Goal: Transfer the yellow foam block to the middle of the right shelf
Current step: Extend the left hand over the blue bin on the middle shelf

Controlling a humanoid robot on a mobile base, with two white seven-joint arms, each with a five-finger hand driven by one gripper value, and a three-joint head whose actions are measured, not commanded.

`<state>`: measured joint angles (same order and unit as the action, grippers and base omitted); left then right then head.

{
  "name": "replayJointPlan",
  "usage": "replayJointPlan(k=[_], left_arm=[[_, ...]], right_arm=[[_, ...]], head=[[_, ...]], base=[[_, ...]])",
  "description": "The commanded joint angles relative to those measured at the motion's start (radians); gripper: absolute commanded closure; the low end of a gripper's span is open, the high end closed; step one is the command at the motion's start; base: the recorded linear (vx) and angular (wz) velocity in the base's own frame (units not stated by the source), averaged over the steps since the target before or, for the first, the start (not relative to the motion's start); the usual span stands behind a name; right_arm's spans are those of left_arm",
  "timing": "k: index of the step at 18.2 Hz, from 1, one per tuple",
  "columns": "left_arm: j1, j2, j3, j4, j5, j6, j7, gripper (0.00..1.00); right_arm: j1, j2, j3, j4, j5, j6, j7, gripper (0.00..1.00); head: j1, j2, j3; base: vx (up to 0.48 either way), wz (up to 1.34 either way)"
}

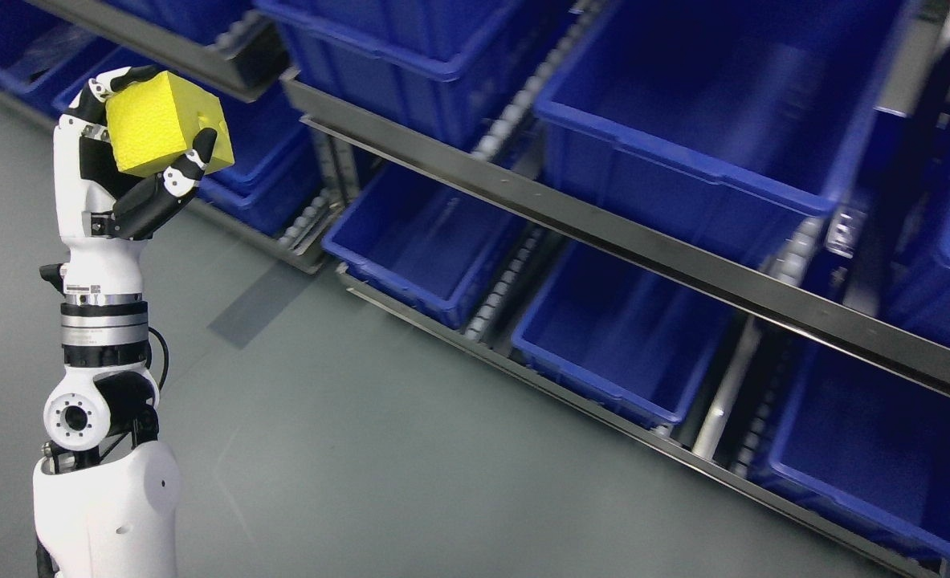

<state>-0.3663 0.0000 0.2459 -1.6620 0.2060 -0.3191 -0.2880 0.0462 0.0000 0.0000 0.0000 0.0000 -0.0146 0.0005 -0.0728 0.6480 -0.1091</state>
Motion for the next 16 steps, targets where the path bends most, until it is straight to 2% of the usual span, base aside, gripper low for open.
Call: replayJointPlan(k=[1,6,11,14,16], left_arm=[[0.0,0.017,-0.01,-0.01,0.001,0.002,-0.002,0.96],[-0.016,0.017,-0.14,-0.059,0.012,-0.003,-0.036,0.96],[-0.129,0.017,-0.217,-0.059,0.012,0.02,-0.036,0.96],[-0.175,0.017,-0.203,-0.059,0.01,0.156,-0.023,0.96],[-0.204,0.017,-0.165,-0.059,0.009,0.37,0.013,0.96]], right_arm=[[0.0,-0.017,-0.006,-0.017,0.003,-0.001,0.0,0.0],[0.0,-0.017,-0.006,-0.017,0.003,-0.001,0.0,0.0],[0.0,-0.017,-0.006,-0.017,0.003,-0.001,0.0,0.0],[0.0,-0.017,-0.008,-0.017,0.003,-0.001,0.0,0.0],[0.0,-0.017,-0.008,-0.017,0.003,-0.001,0.0,0.0]], head=[[0.0,0.0,0.0],[0.0,0.0,0.0],[0.0,0.0,0.0],[0.0,0.0,0.0],[0.0,0.0,0.0]], base=[[0.147,-1.18],[0.123,-1.06],[0.097,-0.77],[0.089,-0.41],[0.083,-0.19]])
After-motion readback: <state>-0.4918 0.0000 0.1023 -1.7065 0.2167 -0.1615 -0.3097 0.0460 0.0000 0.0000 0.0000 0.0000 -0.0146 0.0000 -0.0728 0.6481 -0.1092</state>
